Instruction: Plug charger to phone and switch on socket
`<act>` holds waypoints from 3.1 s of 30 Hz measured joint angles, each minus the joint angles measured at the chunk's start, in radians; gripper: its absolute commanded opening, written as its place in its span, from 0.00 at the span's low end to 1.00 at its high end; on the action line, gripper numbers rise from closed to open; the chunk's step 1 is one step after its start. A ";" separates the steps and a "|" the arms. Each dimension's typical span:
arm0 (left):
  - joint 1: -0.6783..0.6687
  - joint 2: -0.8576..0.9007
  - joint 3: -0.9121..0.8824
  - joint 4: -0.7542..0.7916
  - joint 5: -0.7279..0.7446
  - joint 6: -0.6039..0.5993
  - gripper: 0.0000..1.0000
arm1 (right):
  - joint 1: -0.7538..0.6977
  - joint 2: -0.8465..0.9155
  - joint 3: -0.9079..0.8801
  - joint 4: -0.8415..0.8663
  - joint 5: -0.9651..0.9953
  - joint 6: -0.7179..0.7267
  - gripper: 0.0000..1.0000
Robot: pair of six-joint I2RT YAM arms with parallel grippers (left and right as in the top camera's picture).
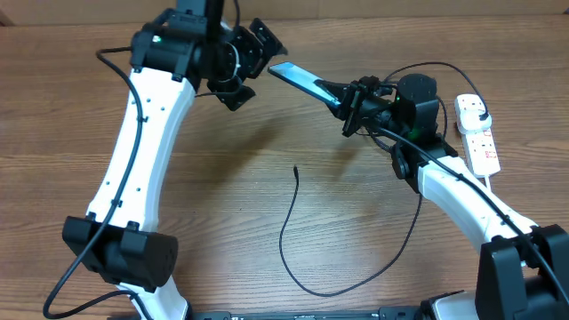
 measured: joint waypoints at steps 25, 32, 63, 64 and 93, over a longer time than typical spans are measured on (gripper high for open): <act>-0.055 -0.048 -0.385 0.485 0.099 -0.164 1.00 | -0.012 0.000 0.000 -0.078 0.082 -0.165 0.04; -0.094 -0.053 -0.385 0.463 -0.006 -0.251 1.00 | -0.011 0.000 0.000 -0.077 0.080 -0.128 0.04; -0.120 -0.053 -0.385 0.433 -0.096 -0.452 0.73 | 0.033 0.000 0.000 -0.038 -0.009 0.038 0.04; -0.120 -0.053 -0.385 0.429 -0.096 -0.452 0.72 | 0.033 0.000 0.000 -0.037 -0.011 0.038 0.04; -0.140 -0.053 -0.385 0.434 -0.096 -0.456 0.10 | 0.033 0.000 -0.002 -0.047 -0.068 0.038 0.04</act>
